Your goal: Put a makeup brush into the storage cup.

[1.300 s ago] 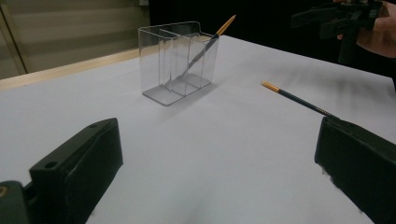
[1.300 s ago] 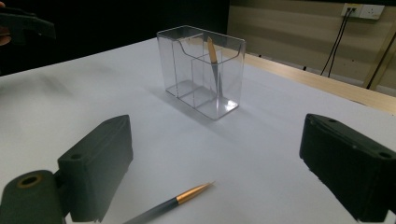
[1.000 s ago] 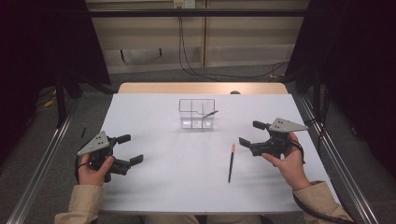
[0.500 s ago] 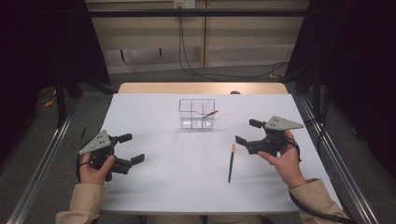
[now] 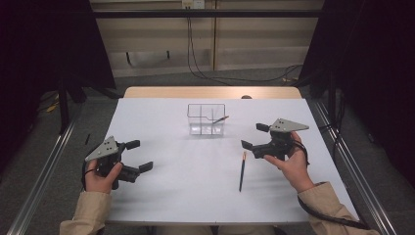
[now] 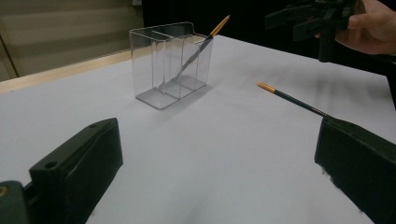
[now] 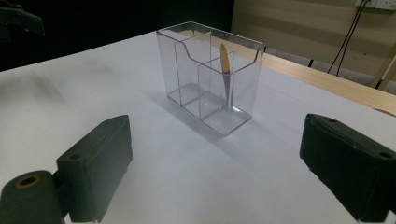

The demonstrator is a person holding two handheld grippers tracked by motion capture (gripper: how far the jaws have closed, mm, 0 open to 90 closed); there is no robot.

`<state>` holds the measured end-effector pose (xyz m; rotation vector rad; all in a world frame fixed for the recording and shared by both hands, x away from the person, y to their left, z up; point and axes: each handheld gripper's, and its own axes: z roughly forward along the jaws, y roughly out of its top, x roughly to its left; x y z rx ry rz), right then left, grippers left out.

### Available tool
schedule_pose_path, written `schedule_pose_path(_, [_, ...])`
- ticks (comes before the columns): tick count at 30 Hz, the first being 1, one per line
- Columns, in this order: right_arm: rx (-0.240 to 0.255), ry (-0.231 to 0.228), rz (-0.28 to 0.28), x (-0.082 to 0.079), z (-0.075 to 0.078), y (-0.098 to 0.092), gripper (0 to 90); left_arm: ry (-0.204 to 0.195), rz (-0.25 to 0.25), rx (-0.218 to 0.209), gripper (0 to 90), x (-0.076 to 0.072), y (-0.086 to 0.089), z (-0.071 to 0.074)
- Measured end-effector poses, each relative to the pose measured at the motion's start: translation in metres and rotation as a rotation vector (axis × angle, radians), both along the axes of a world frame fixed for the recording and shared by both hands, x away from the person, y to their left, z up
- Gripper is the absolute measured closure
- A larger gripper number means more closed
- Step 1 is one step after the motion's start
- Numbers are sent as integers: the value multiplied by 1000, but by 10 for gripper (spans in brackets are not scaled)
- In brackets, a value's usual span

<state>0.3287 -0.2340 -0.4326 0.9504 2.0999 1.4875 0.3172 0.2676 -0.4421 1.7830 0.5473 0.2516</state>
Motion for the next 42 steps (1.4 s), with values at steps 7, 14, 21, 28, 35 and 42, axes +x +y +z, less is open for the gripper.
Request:
schedule_pose_path(7, [-11,21,6,4,2,2,86,-1,5,1,9,-2,2,0])
schedule_pose_path(14, [-33,68,1,9,1,6,92,2,9,-4,9,-2,2,0])
schedule_pose_path(21, [-82,206,-32,10,1,9,134,4,-5,-2,9,-1,-1,0])
schedule_pose_path(28, [-165,314,-37,10,2,14,181,5,0,0,9,-2,-1,0])
schedule_pose_path(35, [-214,424,-52,11,-1,17,233,2,4,7,9,-2,-2,0])
schedule_pose_path(42, [-257,507,-92,10,-4,19,304,5,-6,2,9,0,-5,0])
